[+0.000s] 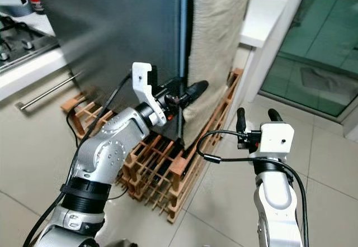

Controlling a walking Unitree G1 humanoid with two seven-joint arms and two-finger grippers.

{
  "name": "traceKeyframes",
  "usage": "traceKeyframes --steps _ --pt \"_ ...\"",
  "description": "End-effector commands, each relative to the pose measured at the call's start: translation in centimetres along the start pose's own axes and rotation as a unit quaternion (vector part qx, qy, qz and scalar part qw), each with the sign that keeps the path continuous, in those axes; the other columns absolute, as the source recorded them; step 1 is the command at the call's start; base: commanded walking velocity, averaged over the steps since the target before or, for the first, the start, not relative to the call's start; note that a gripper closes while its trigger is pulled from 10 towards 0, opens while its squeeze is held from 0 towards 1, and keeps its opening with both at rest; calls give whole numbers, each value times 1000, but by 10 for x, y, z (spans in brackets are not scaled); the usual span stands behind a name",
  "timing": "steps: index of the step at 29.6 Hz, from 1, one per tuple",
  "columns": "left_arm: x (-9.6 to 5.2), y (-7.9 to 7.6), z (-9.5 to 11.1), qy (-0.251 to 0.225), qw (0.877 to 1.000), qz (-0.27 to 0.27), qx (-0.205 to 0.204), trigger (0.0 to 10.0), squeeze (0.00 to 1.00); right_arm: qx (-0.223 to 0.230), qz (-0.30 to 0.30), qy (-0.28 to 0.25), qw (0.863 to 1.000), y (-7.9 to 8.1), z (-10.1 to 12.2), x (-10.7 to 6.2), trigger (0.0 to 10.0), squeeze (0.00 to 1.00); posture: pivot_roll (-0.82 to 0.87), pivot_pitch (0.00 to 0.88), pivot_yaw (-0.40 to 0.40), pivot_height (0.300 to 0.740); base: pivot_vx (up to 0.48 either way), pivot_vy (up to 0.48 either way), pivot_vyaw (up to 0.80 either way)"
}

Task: Restocking fridge

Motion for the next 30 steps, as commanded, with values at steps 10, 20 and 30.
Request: traceKeyframes --steps 10,20,30 --pt "2 -51 13 -9 989 -150 -14 10000 0 -1 19 24 1000 2 -12 -7 10000 0 -143 0 31 731 0 0 0" --pt "-68 1 33 -22 999 -14 40 10000 0 -19 135 291 947 -3 -135 -119 10000 0 -126 0 22 731 0 0 0" --pt "-147 110 30 -20 903 363 228 10000 0 44 284 280 916 84 -156 -87 10000 0 -90 0 21 731 0 0 0"
Point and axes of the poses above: a point about 5 cm out from each wrist's last joint towards the gripper, its own x axis pointing out of the wrist towards the gripper, its own z axis along the axis of the wrist's last joint, y = z × x, the point moved 3 cm from there along x, pointing out of the wrist towards the gripper, and after that the axes turned 13 degrees about -x, right-handed, at the moved point
